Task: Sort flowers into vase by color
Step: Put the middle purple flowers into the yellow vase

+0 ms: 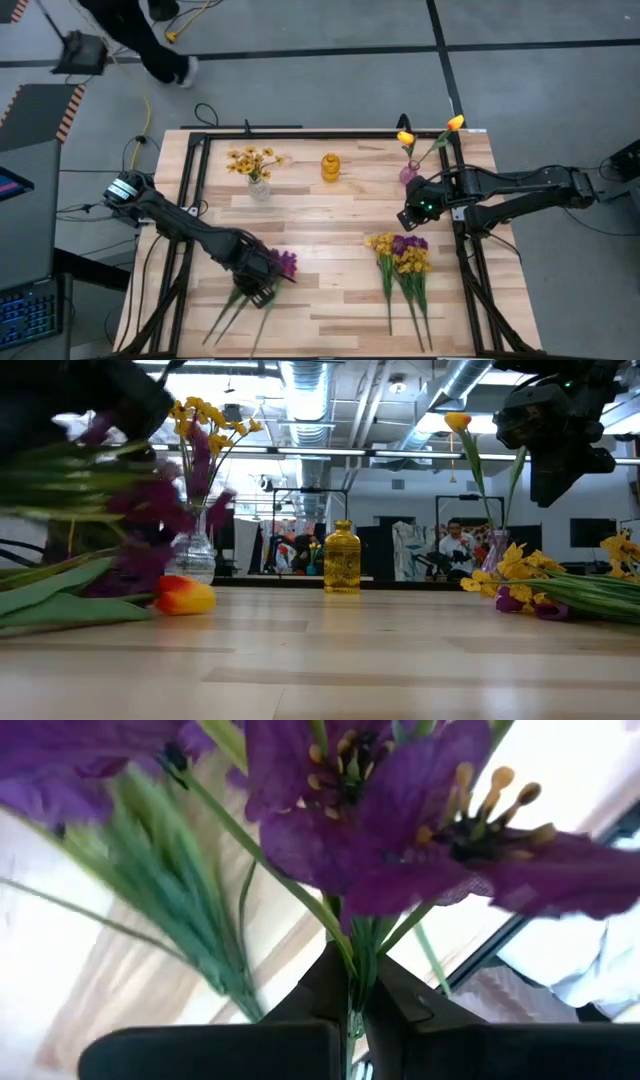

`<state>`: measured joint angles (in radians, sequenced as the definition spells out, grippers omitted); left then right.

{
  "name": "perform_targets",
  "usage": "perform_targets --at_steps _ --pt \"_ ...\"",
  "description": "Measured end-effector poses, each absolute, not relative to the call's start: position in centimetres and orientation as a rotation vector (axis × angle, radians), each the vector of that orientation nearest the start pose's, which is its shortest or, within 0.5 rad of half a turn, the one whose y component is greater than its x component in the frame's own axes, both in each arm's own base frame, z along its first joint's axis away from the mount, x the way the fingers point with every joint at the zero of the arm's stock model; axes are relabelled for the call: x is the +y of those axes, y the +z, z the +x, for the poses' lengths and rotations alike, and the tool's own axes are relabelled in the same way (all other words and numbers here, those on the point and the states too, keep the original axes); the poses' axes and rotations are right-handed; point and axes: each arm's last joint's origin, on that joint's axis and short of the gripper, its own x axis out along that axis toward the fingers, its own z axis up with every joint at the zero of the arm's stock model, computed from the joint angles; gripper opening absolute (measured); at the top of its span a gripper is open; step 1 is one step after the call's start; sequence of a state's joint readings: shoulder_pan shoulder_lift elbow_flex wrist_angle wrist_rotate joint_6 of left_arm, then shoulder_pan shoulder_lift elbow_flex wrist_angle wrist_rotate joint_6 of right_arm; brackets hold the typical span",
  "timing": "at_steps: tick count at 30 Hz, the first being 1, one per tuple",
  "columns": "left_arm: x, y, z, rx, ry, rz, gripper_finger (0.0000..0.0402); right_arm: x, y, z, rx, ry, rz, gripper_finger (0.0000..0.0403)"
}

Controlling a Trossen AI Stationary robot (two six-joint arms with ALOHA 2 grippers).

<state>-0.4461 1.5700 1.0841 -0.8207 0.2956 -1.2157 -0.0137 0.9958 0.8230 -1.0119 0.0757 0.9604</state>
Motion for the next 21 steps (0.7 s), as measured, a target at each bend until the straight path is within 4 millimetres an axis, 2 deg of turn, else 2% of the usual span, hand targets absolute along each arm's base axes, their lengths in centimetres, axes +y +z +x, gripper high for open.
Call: perform_targets --at_steps 4,10,21 --pt "-13.4 22.3 26.3 1.468 0.172 -0.808 0.0003 -0.4 25.3 16.4 1.047 -0.637 0.805 0.0113" --pt "-13.5 22.5 26.5 1.424 0.079 -0.7 0.0002 -0.4 25.3 16.4 1.047 -0.637 0.805 0.0113" --pt "-13.1 23.1 28.5 1.177 -0.016 -0.573 0.0002 -0.5 25.3 16.5 1.044 -0.639 0.803 0.0113"
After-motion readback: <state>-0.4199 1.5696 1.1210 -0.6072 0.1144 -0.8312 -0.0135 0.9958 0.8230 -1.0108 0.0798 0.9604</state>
